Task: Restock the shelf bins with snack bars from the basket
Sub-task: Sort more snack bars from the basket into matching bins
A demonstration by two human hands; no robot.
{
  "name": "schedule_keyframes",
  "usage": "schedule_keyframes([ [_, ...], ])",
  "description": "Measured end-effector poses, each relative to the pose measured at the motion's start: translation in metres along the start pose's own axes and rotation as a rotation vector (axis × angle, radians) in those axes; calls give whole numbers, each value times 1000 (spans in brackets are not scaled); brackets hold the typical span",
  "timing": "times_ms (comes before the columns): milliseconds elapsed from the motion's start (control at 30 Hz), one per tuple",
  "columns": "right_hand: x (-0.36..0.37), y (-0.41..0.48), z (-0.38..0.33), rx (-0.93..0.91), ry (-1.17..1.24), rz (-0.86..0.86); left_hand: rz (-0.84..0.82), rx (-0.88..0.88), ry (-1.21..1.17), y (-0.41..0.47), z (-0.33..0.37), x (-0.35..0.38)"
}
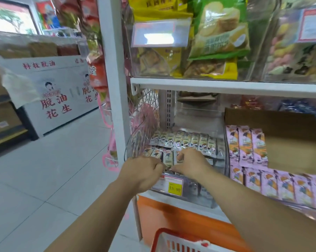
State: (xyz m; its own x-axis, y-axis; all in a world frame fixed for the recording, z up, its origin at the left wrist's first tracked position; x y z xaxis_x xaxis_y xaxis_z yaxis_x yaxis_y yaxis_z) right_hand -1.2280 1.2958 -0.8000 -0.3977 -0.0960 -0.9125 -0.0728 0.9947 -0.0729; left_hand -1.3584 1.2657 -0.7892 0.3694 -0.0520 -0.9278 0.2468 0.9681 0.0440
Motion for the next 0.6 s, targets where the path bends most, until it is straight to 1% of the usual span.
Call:
schedule_keyframes([
  [67, 1, 2, -2, -21, 1, -18, -6, -13, 33, 1, -2, 2],
  [200, 6, 1, -6, -90, 43, -78, 33, 7, 79, 1, 2, 1],
  [333, 11, 1, -10, -137, -74, -167, 14, -9, 78, 0, 2, 3],
  [467, 9, -6, -13, -196, -145, -244, -15, -80, 57, 1, -1, 2],
  [533, 4, -12, -12, -208, -159, -224, -12, -83, 50, -3, 3, -2],
  [600, -6, -22, -13, -230, -144, -147, 40, -40, 33, -16, 14, -9],
])
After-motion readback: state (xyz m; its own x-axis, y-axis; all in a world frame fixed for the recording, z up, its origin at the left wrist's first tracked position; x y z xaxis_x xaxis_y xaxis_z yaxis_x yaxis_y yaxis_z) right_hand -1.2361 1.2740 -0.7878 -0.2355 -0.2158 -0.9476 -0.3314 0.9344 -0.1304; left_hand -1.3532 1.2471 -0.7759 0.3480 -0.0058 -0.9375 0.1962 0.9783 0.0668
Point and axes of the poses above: each hand's wrist, its own y-axis towards the middle knuckle, its own x-axis out of the palm, z = x × y, the point moved 9 cm from there along y, towards the middle knuckle, and after that the axes turned 10 degrees about -y, right-handed, at the moved point
